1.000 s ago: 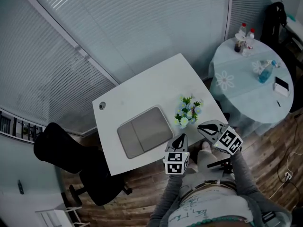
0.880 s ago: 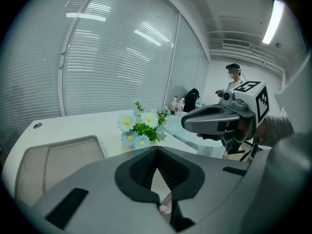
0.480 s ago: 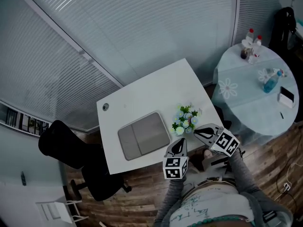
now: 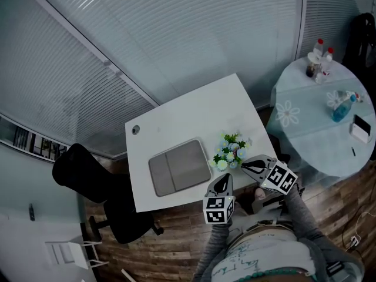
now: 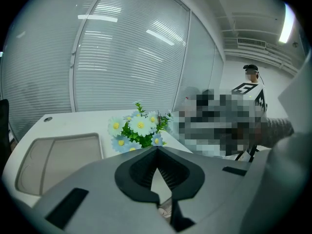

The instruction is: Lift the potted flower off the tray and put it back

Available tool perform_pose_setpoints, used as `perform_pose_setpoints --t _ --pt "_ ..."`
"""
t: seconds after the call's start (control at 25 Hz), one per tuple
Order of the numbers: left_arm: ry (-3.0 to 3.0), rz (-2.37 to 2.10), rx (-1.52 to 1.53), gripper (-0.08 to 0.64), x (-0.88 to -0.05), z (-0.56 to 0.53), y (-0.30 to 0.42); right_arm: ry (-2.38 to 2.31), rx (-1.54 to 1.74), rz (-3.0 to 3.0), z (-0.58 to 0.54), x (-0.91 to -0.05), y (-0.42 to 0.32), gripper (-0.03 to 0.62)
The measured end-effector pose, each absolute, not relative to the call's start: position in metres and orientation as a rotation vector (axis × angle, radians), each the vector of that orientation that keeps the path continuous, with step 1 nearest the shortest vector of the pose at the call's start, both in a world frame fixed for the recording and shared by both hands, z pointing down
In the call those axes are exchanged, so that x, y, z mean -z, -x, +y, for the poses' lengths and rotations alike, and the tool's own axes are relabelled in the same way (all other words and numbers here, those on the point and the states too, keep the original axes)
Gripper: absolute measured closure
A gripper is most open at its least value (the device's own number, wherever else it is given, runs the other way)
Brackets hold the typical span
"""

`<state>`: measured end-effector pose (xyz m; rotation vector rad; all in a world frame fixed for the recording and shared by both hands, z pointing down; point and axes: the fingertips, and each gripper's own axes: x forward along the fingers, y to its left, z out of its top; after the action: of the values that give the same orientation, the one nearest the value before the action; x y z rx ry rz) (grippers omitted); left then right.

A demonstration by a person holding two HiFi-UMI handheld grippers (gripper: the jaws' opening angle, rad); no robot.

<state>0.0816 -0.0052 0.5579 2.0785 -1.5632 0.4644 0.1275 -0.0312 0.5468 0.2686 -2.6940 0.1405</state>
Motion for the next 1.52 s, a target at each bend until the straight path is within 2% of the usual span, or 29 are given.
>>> perform_pose_setpoints --t 0.68,0.96,1.52 --pt "-2.079 -1.623 -0.436 0.549 -0.557 -0.005 -0.09 -0.068 -0.099 -2.657 -0.039 -0.56 -0.14 0.56" --pt "-2.03 -1.625 -0.404 0.549 -0.558 0.0 -0.071 -0.068 -0.098 -2.639 -0.047 -0.564 -0.137 0.56" --pt "-2.075 -1.468 -0.572 0.549 -0.588 -0.025 -0.004 -0.293 -0.244 -2.542 -0.09 -0.591 -0.139 0.56"
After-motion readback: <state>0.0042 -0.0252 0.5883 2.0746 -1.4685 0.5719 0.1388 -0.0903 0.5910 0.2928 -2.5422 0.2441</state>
